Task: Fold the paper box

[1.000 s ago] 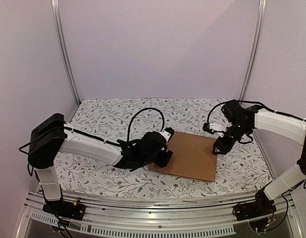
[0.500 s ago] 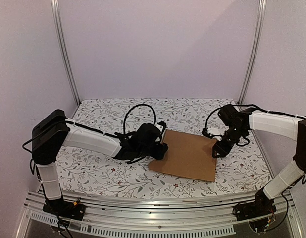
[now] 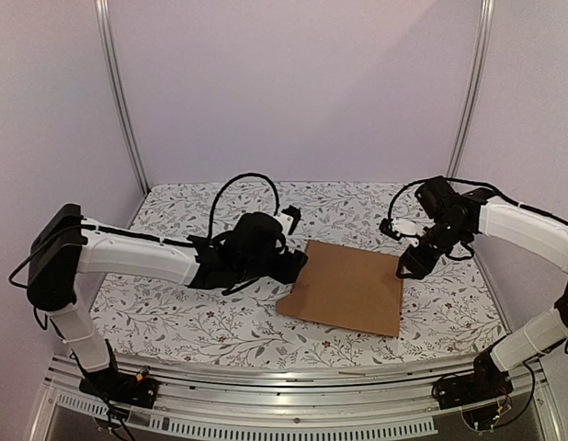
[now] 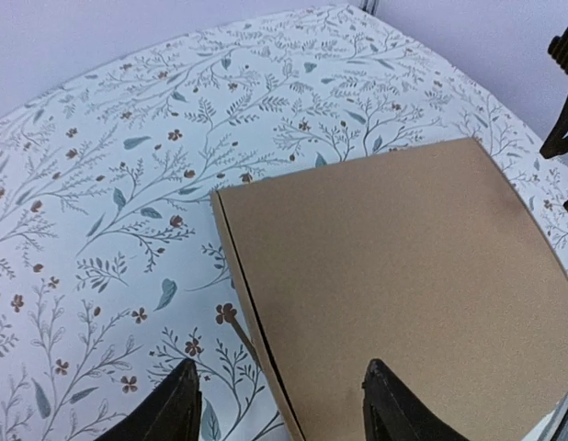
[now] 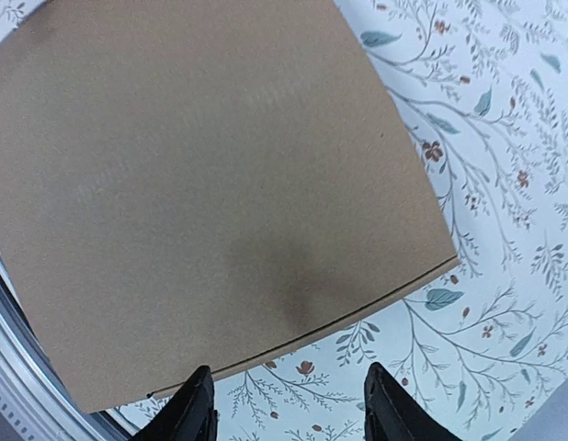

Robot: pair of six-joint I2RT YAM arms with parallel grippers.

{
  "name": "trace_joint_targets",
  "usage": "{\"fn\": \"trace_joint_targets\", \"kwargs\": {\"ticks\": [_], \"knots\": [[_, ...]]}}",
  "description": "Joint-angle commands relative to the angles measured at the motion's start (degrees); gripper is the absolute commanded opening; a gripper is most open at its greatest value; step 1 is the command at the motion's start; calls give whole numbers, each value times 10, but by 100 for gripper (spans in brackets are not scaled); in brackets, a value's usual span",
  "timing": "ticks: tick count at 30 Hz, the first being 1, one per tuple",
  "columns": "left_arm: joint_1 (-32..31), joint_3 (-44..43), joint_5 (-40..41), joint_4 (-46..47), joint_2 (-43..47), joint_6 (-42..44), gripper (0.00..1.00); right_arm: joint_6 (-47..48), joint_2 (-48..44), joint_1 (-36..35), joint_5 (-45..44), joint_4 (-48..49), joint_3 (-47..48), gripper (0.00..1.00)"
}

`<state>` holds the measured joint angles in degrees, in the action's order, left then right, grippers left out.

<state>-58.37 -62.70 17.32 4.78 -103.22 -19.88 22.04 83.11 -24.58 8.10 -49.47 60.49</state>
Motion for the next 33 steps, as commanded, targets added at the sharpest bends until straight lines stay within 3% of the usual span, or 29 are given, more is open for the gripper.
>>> {"fn": "trace_joint_targets", "kwargs": {"ticks": [1,5,11,17,22,33], "knots": [[4,34,26,-18,94,36,61,31,-74,4,10,-19,47,57],[-6,105,17,-21,164,6,60,72,-46,10,-7,-12,83,64],[-75,185,49,-29,247,-53,58,99,84,31,88,-13,163,62],[-152,216,75,-31,241,-155,57,122,186,34,156,-21,205,62],[-183,220,98,-18,191,-186,58,126,226,34,176,-30,210,61],[-191,241,111,-30,181,-173,58,90,237,35,280,-96,177,38]]}}
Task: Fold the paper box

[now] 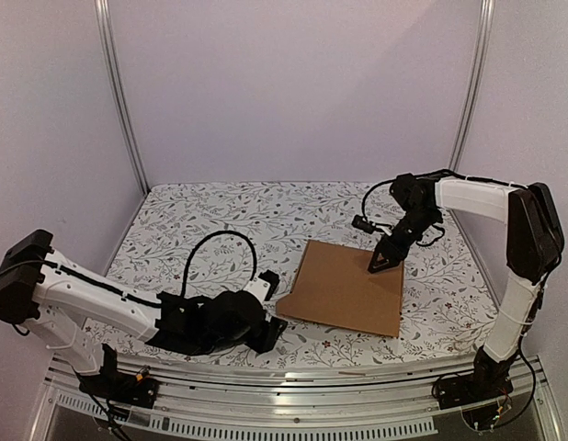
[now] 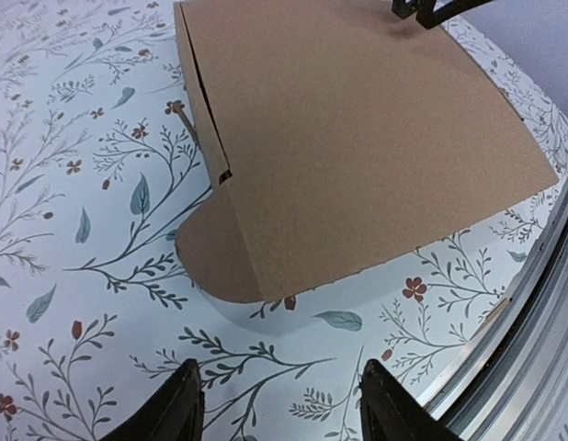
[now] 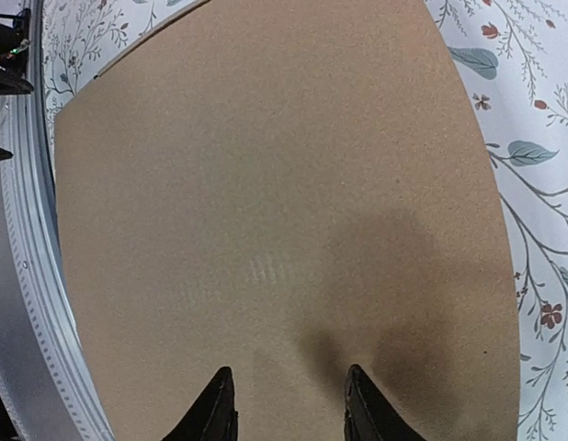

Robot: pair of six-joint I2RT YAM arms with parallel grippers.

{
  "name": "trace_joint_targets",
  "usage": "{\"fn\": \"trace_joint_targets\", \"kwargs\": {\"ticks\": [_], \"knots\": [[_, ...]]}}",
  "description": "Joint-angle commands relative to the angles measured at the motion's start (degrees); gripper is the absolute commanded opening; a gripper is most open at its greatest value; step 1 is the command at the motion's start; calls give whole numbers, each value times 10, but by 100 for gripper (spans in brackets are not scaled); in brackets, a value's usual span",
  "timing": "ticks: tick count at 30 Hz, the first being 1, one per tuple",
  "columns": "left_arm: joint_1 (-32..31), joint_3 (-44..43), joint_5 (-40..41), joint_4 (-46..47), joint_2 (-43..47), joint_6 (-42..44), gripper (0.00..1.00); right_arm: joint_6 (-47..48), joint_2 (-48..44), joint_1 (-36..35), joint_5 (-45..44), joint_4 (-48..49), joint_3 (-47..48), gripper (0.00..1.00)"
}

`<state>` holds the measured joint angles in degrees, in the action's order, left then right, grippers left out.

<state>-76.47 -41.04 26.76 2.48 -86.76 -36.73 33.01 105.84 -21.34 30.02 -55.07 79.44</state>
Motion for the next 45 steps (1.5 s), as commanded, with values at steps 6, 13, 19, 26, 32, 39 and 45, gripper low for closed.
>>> {"fn": "trace_joint_targets", "kwargs": {"ticks": [6,13,19,26,32,39,45], "knots": [[-10,57,29,-16,52,-12,58,-4,-21,3,46,-80,14,44],[-29,41,52,22,34,14,61,-10,-6,22,-74,6,86,59],[-40,-22,12,-20,-33,32,62,4,92,32,-79,7,141,60],[-62,-77,20,-74,-87,69,62,35,140,35,-18,-32,140,48],[-65,-83,33,-84,-75,101,61,37,150,37,26,-66,140,32],[-75,-56,76,-95,-24,144,61,24,209,53,55,-111,179,18],[-74,-36,95,-91,24,171,61,-53,271,108,77,-118,239,16]]}}
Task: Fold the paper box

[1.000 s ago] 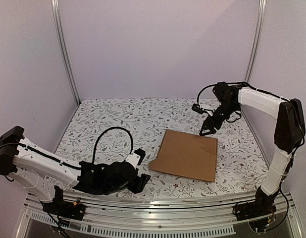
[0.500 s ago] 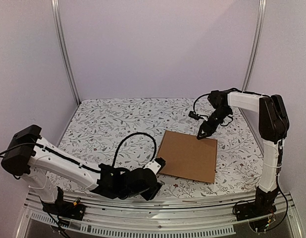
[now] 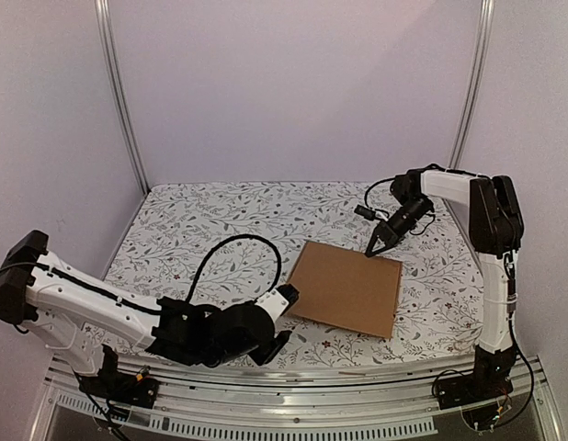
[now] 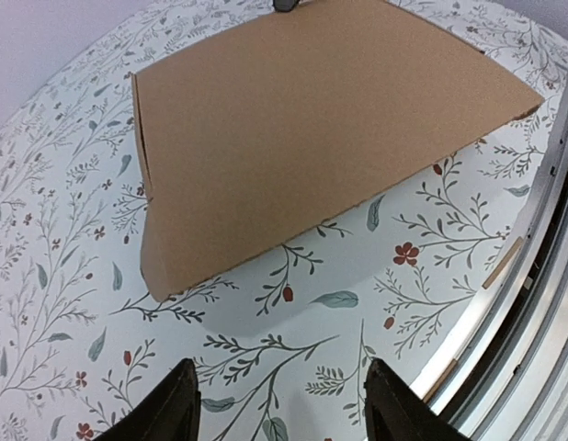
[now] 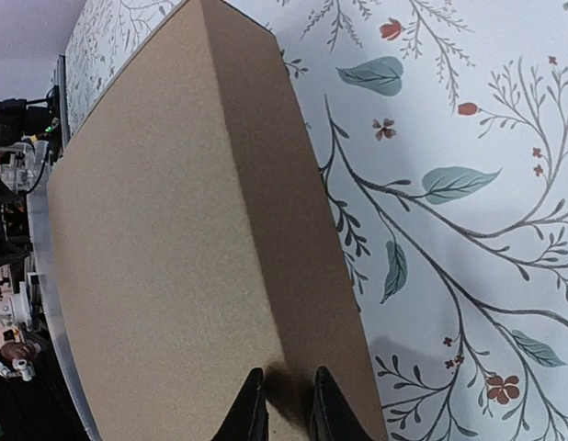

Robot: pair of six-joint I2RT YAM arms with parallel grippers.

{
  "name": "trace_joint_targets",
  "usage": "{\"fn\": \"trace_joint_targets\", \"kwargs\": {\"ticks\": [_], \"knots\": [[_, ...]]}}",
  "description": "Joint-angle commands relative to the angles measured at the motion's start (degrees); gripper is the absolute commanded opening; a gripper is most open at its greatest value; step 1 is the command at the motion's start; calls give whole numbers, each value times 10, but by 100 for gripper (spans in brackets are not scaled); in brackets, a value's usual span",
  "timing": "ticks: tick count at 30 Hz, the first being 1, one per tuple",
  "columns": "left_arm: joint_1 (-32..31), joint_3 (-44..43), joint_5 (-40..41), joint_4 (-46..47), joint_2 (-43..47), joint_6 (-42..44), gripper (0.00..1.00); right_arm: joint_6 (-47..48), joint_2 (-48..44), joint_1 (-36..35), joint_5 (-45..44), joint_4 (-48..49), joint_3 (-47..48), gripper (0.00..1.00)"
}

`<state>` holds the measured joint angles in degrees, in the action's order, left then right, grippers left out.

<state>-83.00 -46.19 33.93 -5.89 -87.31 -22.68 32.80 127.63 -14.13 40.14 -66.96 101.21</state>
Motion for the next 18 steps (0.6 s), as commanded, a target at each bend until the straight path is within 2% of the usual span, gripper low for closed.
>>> {"fn": "trace_joint_targets", "kwargs": {"ticks": [1,7,11,14,16,18], "knots": [[-9,19,22,-1,30,35,61,-55,57,38,-27,-1,24,16],[-8,29,7,48,-10,55,61,-75,76,40,-29,-3,44,16],[2,13,12,124,-71,95,62,-88,81,40,-38,-3,57,16],[12,-11,37,208,-137,172,62,-94,84,39,-42,-4,62,16],[17,-32,75,284,-193,251,62,-94,85,40,-42,-5,62,16],[27,-59,80,366,-250,325,63,-93,85,39,-41,-5,62,16]]}}
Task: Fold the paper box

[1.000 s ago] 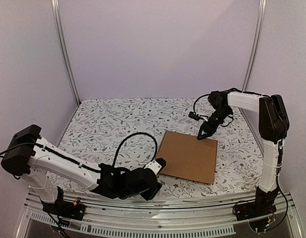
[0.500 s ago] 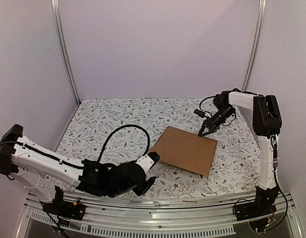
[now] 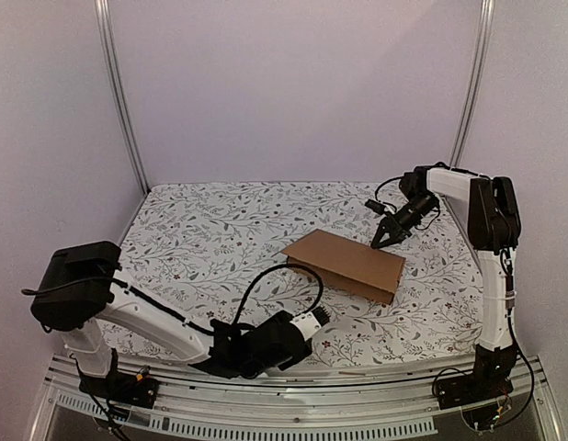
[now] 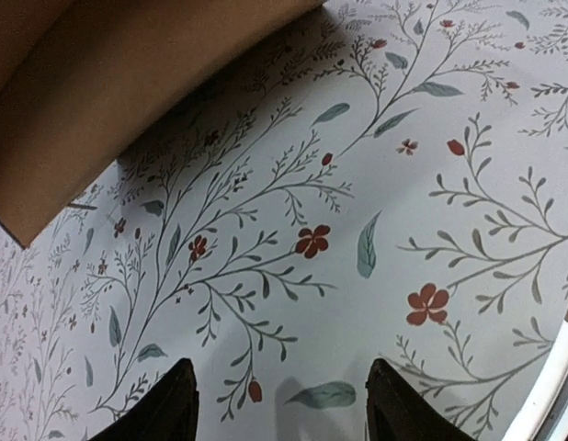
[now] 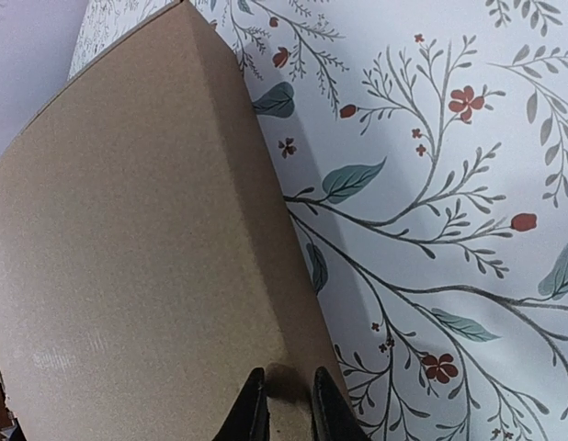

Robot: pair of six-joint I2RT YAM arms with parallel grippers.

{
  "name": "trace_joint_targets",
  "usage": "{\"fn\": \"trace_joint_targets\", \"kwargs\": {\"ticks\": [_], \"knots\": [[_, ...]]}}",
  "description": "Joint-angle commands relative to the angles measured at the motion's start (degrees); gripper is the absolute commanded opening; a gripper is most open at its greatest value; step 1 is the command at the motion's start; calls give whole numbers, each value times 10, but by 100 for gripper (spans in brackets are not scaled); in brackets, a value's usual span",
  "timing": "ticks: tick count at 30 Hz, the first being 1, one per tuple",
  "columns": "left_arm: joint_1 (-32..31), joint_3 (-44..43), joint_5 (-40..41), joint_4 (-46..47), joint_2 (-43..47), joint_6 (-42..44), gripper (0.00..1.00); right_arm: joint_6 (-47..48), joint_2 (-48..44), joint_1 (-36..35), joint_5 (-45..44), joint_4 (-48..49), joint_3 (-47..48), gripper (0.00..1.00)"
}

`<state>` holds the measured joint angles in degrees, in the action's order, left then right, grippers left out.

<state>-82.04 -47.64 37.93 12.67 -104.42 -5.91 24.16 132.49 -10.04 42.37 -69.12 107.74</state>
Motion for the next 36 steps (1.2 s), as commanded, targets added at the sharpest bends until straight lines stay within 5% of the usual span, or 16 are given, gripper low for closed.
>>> {"fn": "trace_joint_targets", "kwargs": {"ticks": [1,10,36], "knots": [[22,-61,48,213,-105,185,63,-8,38,-1,-63,17,-3,16],[54,-154,96,429,-238,358,65,-4,37,-3,-41,8,-13,17],[0,-182,110,425,-198,418,65,41,61,-67,35,-44,-11,21]]}}
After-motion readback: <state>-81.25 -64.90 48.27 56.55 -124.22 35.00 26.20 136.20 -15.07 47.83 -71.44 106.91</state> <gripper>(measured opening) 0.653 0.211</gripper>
